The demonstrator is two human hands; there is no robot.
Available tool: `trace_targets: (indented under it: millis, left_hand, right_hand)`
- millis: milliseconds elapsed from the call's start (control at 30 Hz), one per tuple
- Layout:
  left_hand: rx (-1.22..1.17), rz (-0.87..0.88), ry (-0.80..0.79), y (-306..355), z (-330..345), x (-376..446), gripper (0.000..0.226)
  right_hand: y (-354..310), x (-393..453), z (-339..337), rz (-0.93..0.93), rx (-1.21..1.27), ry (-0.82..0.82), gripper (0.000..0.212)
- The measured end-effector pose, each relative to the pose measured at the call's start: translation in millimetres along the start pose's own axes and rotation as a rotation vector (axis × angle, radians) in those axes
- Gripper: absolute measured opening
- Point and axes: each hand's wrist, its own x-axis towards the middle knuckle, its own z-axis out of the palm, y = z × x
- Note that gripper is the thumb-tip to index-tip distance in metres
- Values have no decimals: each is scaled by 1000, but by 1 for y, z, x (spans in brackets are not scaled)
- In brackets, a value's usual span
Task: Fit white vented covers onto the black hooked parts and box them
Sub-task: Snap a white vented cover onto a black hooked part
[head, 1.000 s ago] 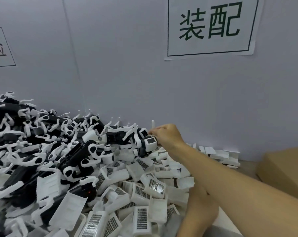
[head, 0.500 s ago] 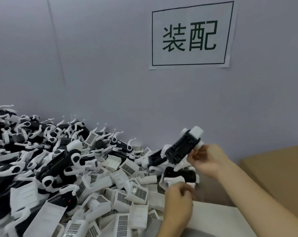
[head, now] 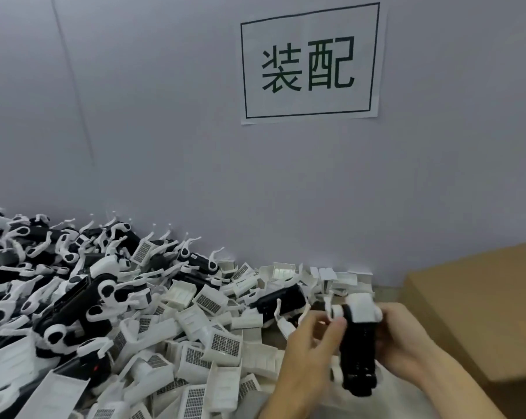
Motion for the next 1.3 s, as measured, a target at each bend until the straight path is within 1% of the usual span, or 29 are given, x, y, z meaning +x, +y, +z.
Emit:
trace_targets:
  millis: [33,67,100,133,167,233,267,333,367,400,467,533,600,667,767,867,933,1067,1133,1200,1233,1300]
  left_hand:
    - [2,-15,-34,0,2,-1,30]
    - [10,-21,-28,-2,3,0,35]
    - [25,-26,14,-3,3,2,36]
    - [34,-30,78,-3,3,4,31]
    - [20,-35,144,-1,2,6,24]
    - [-79,-57,261,2,-4,10,11]
    - [-140,-76,329,3,-7,12,10]
    - [-281,-116,473,3,-13,16,14]
    - [-366,-130,533,2,-16,18,17]
    - [-451,-141,583,2,-20,18,20]
    - [-614,-154,637,1,-26,19,24]
    - [-752,-154,611,1,-29,19,31]
    - [-757,-141,552,1,-26,19,32]
    - [-663,-102,518,0,-22,19,26]
    - [-572,-50,465,1,-18,17,21]
    - [-485,-16,443,2,-17,16,19]
    - [-451,7,446,3,-16,15,18]
    - [-393,92,458,2,-18,13,15]
    - [-376,144,466,2,-19,13,13]
    - [-309,210,446,1,-17,11,15]
    - [-236,255,429,1,-15,11,16]
    - [-67,353,397,0,-10,9,16]
  right_hand:
    - [0,2,5,-8,-49,-22,32]
    - [1,4,7,-37,-65,-18,32]
    - [2,6,12,-79,-50,-23,29]
    - [3,8,16,-129,-26,-24,27]
    - [4,10,20,-168,1,-17,30]
    - [8,12,27,-261,-38,9,32]
    - [12,12,30,-327,-143,37,29]
    - [23,12,39,-490,-438,138,21]
    - [30,11,44,-586,-578,167,21]
    - [36,10,49,-686,-703,155,22]
    - [47,8,57,-832,-923,46,23]
    - [52,6,60,-823,-1078,-38,32]
    - [53,8,57,-779,-1141,-23,46]
    - [52,8,54,-764,-1123,15,53]
    - [48,6,54,-780,-1119,44,45]
    - [47,5,56,-844,-1167,51,37]
    - [46,4,56,-845,-1157,34,35]
    - [43,2,52,-800,-1103,-52,41]
    - [40,0,50,-806,-1037,-83,33]
    - [34,-3,49,-852,-901,-69,29]
    - [31,-5,49,-885,-825,-66,31]
    - [26,-7,51,-922,-737,-94,46]
